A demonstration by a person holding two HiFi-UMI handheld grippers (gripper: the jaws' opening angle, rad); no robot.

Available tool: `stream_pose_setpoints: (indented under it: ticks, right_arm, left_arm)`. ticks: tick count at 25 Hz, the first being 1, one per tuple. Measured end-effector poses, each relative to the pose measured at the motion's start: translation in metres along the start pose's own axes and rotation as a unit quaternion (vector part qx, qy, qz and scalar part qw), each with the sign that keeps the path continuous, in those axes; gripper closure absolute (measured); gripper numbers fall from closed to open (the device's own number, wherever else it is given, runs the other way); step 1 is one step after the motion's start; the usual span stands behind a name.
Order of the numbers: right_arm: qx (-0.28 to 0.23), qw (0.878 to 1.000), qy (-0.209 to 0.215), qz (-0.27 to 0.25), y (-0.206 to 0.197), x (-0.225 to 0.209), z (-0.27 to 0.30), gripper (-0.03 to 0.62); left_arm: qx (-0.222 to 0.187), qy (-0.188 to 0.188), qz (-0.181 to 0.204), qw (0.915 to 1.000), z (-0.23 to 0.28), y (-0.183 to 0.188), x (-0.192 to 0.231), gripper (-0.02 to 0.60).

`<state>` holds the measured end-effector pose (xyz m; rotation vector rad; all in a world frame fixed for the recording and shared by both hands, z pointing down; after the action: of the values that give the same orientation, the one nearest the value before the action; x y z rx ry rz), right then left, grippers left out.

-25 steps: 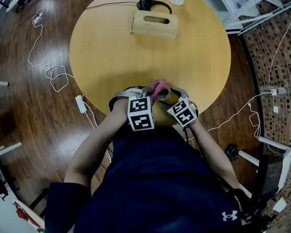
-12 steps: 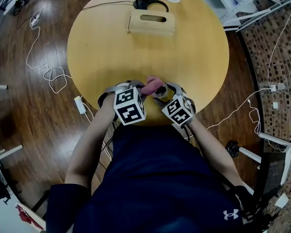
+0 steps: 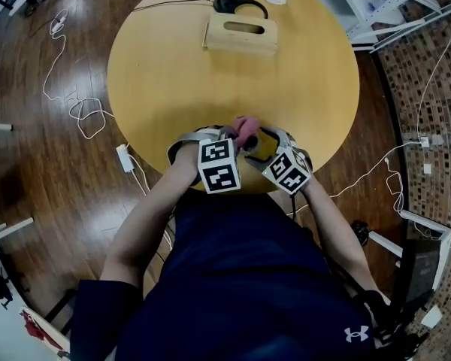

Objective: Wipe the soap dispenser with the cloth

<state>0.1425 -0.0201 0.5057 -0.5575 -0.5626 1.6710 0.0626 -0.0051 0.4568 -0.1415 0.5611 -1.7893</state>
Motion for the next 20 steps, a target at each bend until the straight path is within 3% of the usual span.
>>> stream_pose_setpoints:
  ticks: [3,5,8,10,14,16,18,20]
  right_arm:
    - [-0.047,0.993,-0.024,0.105,-0.002,0.013,-0.008,0.200]
    - [-0.057,0.992,-0.029,0.110,0.005,0.021,-0.007,0.200]
    - [-0.038,0.997,-0.053,0.043,0.018,0.019,-0.003,0.201]
    - [-0.016,0.998,-0.056,-0.006,0.020,0.015,0.002,0.237]
    - [0.005,0.995,0.011,-0.099,0.022,0.009,0.006,0.244]
    - [0.016,0.989,0.052,-0.140,0.024,0.006,0.006,0.244]
    - [0.026,0.985,0.074,-0.153,0.026,0.004,0.007,0.243]
    - [0.022,0.989,0.070,-0.127,0.024,0.003,0.007,0.241]
  left_arm:
    - [0.011,-0.013,0.034,0.9993,-0.008,-0.003,-0.018,0.515]
    - [0.009,-0.037,0.042,0.9984,-0.011,0.000,-0.031,0.515]
    - [0.006,-0.074,0.042,0.9964,-0.015,0.002,-0.040,0.515]
    - [0.007,-0.073,0.031,0.9968,-0.019,-0.002,-0.031,0.515]
    - [0.013,-0.004,0.005,0.9999,-0.020,-0.011,0.007,0.515]
    - [0.010,0.012,0.007,0.9999,-0.012,-0.008,0.016,0.515]
    - [0.010,0.006,0.015,0.9998,-0.002,-0.004,0.013,0.514]
    - [0.009,0.007,0.012,0.9999,0.001,-0.003,0.008,0.515]
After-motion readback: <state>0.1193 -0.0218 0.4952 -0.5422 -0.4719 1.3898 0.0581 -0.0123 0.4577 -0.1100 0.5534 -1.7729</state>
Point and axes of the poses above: the fingertips, and each gripper's own axes: z forward along the fingers, x to its left, y out of its top, the point moved 6 cm from there along -z, backward along the fingers, and after that the axes turned 7 degrees about y, right-handed, at the moved point
